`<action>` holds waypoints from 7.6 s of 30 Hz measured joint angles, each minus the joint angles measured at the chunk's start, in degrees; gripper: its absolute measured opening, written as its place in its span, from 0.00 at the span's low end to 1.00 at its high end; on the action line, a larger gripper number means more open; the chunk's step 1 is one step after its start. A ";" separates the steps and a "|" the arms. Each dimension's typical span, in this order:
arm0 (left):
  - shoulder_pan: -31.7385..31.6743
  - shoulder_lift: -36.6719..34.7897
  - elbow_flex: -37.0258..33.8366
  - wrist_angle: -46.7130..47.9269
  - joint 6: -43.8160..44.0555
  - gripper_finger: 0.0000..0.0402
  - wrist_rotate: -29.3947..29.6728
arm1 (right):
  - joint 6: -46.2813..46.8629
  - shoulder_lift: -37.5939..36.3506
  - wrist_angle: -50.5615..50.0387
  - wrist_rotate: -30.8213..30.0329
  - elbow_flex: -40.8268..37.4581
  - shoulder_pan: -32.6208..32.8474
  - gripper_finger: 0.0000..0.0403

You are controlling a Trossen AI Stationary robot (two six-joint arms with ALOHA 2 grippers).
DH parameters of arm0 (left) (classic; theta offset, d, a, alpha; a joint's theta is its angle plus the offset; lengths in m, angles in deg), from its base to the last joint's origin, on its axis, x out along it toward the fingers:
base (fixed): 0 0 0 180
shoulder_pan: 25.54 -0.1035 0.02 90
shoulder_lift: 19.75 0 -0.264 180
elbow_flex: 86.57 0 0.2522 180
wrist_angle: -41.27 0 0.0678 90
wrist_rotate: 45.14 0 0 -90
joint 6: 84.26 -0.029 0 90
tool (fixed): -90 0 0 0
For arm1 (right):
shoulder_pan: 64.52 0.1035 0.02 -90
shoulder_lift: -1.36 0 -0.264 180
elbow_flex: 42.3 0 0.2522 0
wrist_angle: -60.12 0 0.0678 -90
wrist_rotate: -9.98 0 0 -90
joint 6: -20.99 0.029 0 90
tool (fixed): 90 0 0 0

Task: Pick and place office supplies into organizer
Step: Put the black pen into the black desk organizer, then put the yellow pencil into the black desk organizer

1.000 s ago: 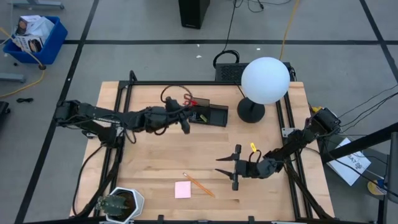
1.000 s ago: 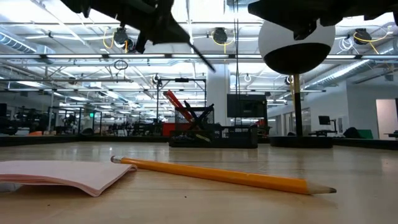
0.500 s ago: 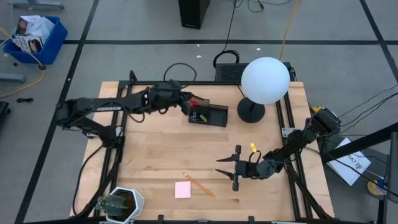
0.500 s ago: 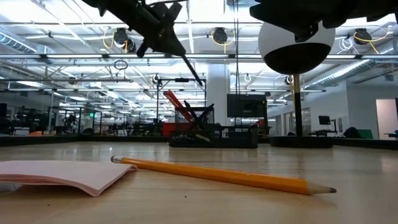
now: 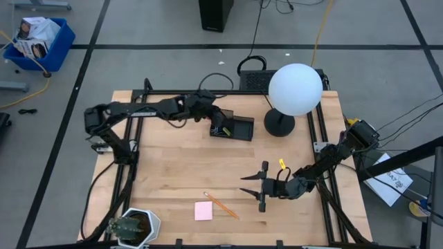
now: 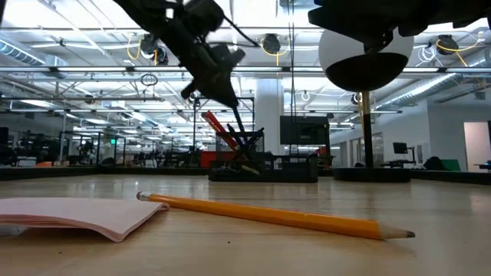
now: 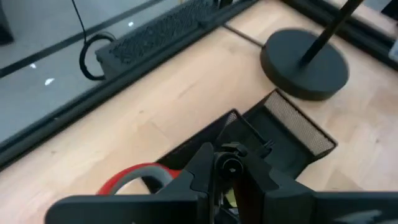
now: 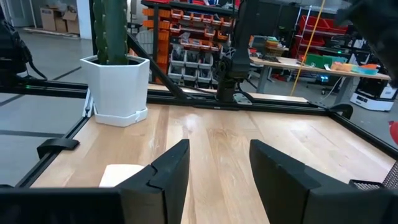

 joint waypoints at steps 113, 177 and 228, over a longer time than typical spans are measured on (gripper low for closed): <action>36.47 -11.78 -0.01 -0.65 -2.99 0.21 17.00 | 45.28 32.35 -28.15 -3.67 19.85 5.36 0.38; 35.94 -11.69 0.01 7.22 -4.28 0.21 14.86 | 23.93 25.04 -7.30 14.14 -1.18 -3.61 0.03; 31.40 -11.69 0.03 7.39 1.88 0.60 9.37 | 26.13 29.90 -30.31 6.13 27.07 1.97 0.60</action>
